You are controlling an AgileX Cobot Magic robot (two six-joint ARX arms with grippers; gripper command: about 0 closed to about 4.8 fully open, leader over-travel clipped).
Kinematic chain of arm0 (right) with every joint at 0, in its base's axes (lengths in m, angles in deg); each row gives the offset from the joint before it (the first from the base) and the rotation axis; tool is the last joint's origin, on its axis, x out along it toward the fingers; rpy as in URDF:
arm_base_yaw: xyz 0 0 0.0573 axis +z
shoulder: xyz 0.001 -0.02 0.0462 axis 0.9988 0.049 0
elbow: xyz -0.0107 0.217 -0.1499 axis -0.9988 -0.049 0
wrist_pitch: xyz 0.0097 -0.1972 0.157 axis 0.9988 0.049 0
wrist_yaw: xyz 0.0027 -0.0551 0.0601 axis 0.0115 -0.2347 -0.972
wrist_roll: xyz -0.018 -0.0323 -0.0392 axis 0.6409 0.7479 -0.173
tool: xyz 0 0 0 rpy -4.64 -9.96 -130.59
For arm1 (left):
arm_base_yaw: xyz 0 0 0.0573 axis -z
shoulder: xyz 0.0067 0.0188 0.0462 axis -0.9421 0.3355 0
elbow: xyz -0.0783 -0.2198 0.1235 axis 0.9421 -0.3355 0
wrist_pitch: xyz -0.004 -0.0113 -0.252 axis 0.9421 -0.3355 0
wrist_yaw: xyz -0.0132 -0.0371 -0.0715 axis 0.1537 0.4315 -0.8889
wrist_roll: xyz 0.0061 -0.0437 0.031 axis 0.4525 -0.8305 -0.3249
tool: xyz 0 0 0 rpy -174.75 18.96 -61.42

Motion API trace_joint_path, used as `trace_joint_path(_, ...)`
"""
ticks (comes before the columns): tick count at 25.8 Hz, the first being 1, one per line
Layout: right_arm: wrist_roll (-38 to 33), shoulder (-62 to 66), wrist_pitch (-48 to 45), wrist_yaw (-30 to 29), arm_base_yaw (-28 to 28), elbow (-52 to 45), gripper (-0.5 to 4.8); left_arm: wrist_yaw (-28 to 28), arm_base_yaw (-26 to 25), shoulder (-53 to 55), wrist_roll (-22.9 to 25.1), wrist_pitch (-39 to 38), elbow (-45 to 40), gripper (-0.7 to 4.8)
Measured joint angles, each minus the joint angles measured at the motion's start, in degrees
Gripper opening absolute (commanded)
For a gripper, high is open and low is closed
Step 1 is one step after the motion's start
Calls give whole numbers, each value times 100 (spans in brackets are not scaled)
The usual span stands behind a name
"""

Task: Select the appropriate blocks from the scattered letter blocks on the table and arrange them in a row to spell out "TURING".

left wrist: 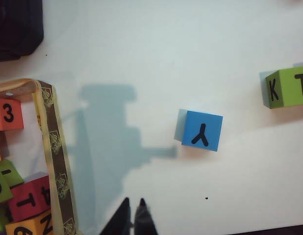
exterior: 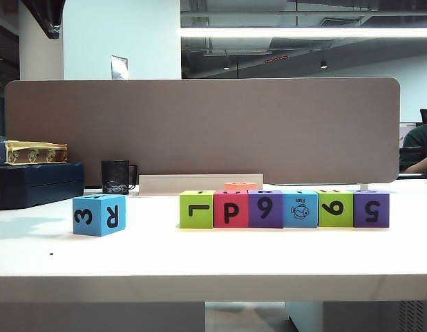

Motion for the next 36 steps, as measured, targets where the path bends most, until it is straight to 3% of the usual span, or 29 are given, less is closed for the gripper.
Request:
trace_joint_path(10,17,0,2,0,0,2,-1,0,0,0,-15,-2,0,13)
trace_joint_path(21,17,0,2,0,0,2,-1,-22,0,0,-369,-4,0,13)
trace_joint_path(24,17,0,2,0,0,2,-1,219,2,0,-356,9,-2,14)
trace_joint_path(27,17,0,2,0,0,2,-1,837,-4,0,-358,234,0,14)
trace_joint_path(32,17,0,4,0,0,0,-1,901,0,20,-271,560,-31,18)
trace_joint_path(36,17,0,4,0,0,0,-1,990,0,-214,-249,1390,-457,18)
